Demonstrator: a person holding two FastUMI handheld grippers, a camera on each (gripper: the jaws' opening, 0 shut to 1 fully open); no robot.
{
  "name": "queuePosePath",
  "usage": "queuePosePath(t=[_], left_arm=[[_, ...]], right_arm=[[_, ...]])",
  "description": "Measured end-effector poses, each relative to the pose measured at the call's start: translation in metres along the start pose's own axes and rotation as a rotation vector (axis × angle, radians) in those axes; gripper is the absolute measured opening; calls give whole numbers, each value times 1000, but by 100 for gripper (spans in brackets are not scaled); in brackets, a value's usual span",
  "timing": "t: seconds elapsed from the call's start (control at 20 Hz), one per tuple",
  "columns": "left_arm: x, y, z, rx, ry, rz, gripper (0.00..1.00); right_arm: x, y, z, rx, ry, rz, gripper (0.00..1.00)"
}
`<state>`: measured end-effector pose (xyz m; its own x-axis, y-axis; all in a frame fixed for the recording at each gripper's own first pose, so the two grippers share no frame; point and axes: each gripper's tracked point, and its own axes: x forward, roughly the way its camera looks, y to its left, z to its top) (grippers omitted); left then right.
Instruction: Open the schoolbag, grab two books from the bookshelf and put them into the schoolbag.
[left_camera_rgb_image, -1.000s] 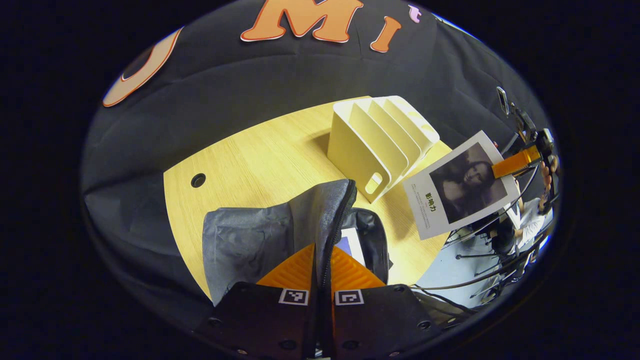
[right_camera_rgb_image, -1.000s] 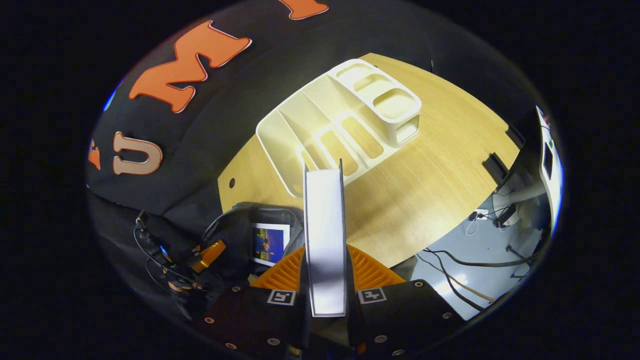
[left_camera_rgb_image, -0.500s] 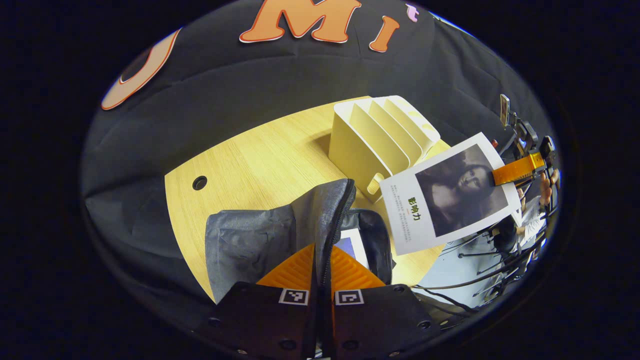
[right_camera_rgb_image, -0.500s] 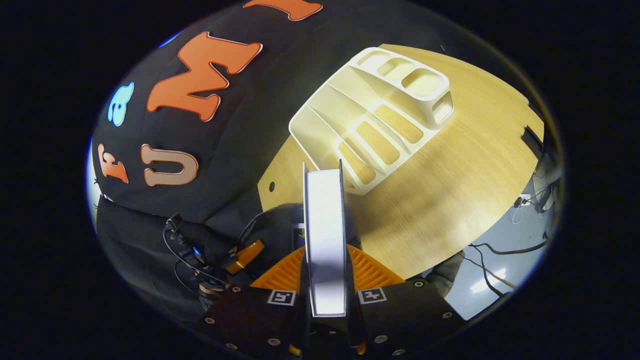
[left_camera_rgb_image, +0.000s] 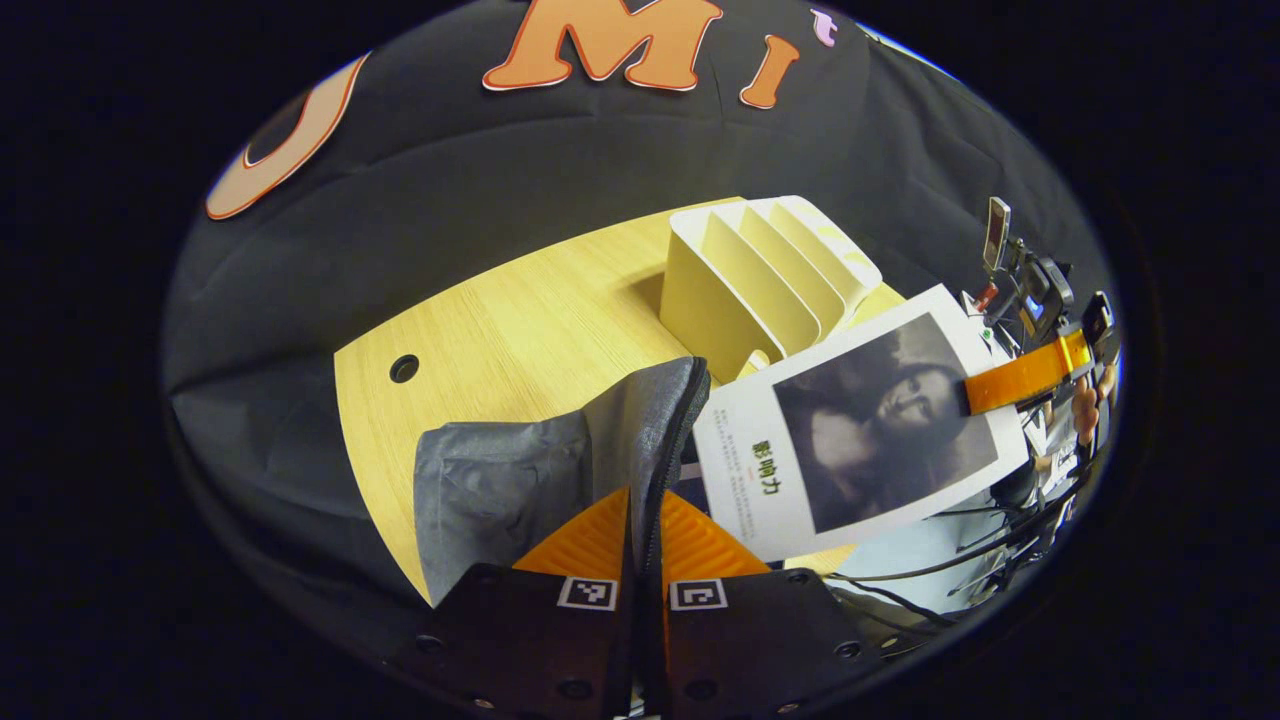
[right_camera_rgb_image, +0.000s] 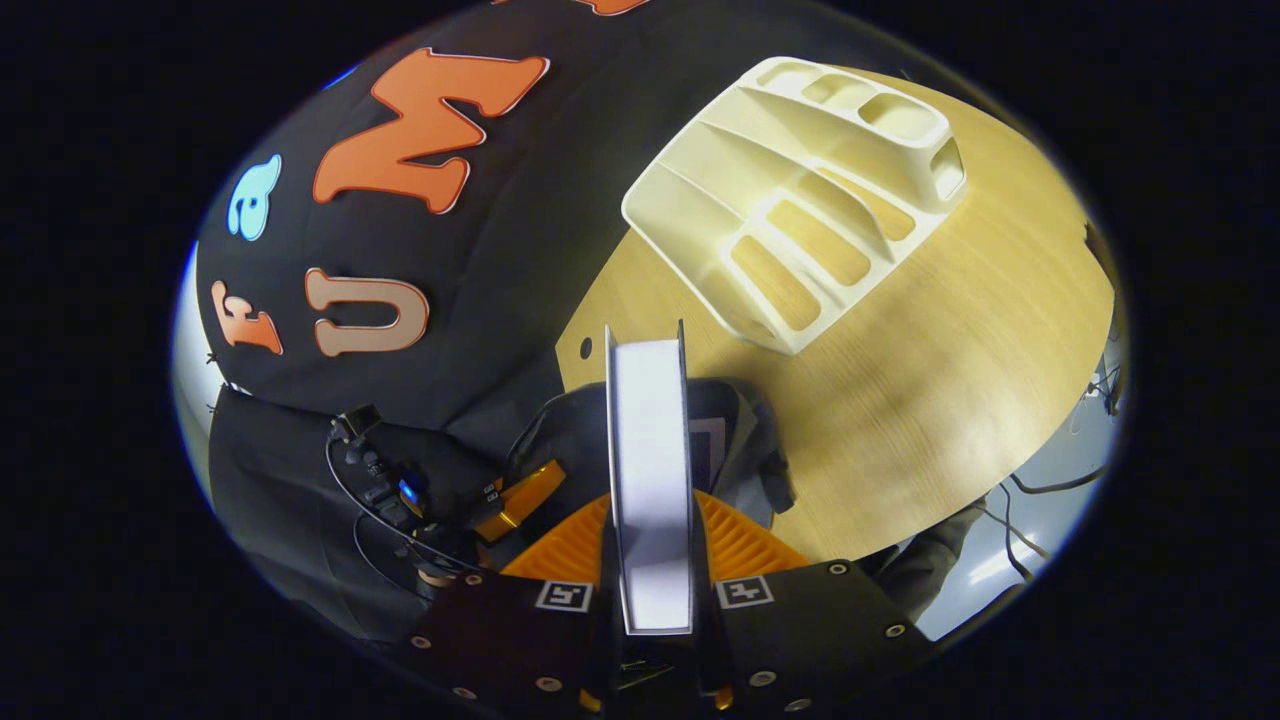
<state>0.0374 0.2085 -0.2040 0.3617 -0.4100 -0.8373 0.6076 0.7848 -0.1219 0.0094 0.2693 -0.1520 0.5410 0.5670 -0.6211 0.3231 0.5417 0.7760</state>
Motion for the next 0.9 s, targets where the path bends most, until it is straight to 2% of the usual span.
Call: queuePosePath(t=[0.25,0.45,0.65,0.9], left_arm=[[1,-1,-1,-14,-17,0,5],[1,-5,1,-18,-33,-6,5],[-2,-7,0,-19,-53,-7,6],[-1,-12,2,-21,-71,-12,5]], right_arm=[[45,0,-15,-20,40,0,30],[71,10,-26,-24,57,57,30],[102,10,-31,-36,44,79,30],[131,14,-40,31,25,146,30]])
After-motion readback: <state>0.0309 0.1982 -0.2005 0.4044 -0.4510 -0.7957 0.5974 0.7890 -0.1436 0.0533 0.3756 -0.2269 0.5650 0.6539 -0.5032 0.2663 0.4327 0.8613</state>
